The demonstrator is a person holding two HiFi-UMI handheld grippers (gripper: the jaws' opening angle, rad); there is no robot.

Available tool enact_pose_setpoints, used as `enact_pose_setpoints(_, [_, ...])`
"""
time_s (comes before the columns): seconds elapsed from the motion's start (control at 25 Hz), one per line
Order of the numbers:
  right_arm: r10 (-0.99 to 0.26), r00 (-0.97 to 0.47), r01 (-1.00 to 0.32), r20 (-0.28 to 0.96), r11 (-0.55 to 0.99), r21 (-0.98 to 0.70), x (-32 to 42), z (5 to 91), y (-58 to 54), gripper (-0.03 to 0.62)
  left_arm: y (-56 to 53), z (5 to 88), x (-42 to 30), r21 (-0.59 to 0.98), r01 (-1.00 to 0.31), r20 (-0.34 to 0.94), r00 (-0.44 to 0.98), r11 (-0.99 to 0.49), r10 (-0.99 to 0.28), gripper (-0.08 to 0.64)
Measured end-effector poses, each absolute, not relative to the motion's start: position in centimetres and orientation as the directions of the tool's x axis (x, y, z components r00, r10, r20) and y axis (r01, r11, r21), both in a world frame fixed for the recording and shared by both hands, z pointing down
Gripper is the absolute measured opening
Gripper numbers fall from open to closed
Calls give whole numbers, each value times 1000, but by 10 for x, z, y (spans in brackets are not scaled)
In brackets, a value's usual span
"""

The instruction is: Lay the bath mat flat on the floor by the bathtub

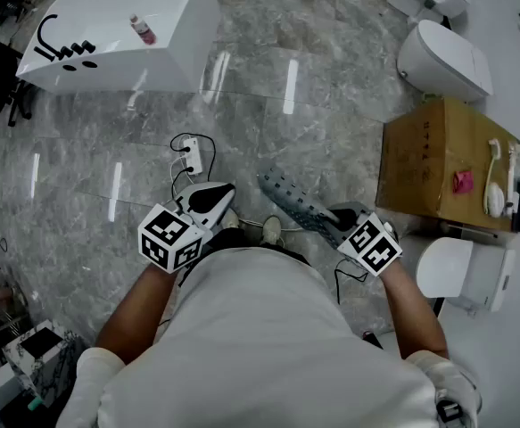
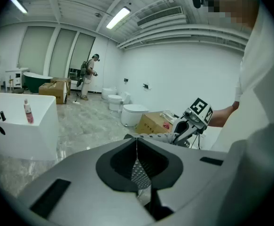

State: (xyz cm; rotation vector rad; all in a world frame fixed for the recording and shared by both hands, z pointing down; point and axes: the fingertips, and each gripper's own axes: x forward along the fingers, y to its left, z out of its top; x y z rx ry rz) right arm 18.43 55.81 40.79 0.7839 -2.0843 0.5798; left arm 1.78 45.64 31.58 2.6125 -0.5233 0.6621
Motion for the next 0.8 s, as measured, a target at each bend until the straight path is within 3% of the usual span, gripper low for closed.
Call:
enact_pose_setpoints(0.44, [-299,-442,-697,846,708,-114,218,406,517,41,431,306,30,295,-446,454,844,-845,-286,18])
enact_pose_setpoints(0.8, [-281,-421,-739,862,658,-146,217,405,417,41,326,313,-1,320,-420,420,866,-849,-270,18])
